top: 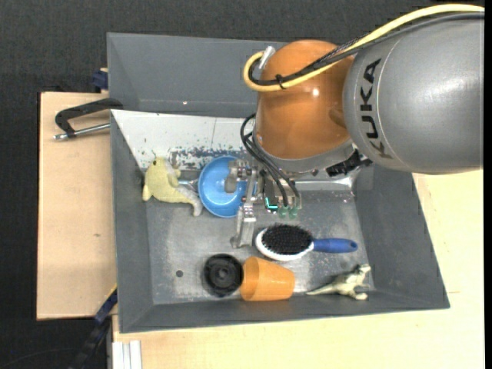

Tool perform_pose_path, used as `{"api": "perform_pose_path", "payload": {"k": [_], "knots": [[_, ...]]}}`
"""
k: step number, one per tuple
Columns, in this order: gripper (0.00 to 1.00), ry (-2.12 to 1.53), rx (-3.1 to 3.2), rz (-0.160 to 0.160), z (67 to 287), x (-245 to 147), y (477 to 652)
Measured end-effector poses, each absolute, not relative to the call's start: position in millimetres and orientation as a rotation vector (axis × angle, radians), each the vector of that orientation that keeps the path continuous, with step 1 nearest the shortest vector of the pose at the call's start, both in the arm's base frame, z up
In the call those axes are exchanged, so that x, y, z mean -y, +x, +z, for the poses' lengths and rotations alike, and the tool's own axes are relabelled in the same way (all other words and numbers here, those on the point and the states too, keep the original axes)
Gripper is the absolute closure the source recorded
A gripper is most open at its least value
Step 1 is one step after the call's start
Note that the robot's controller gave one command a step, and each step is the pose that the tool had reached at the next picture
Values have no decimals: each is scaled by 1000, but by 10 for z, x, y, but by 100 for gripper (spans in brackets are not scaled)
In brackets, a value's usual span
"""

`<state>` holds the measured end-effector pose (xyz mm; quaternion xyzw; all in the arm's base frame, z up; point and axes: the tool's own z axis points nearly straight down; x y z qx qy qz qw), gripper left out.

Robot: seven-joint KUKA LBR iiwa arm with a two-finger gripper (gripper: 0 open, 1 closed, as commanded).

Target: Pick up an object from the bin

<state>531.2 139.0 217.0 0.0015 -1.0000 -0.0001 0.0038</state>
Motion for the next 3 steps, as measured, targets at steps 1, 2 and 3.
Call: {"api": "perform_pose_path", "payload": {"k": [1, 2, 3], "knots": [[0, -112, 3130, 3, 722, -867, 4966], [0, 636, 3083, -5, 717, -1643, 4947], [100, 628, 3079, -1, 735, -1621, 4949]]}}
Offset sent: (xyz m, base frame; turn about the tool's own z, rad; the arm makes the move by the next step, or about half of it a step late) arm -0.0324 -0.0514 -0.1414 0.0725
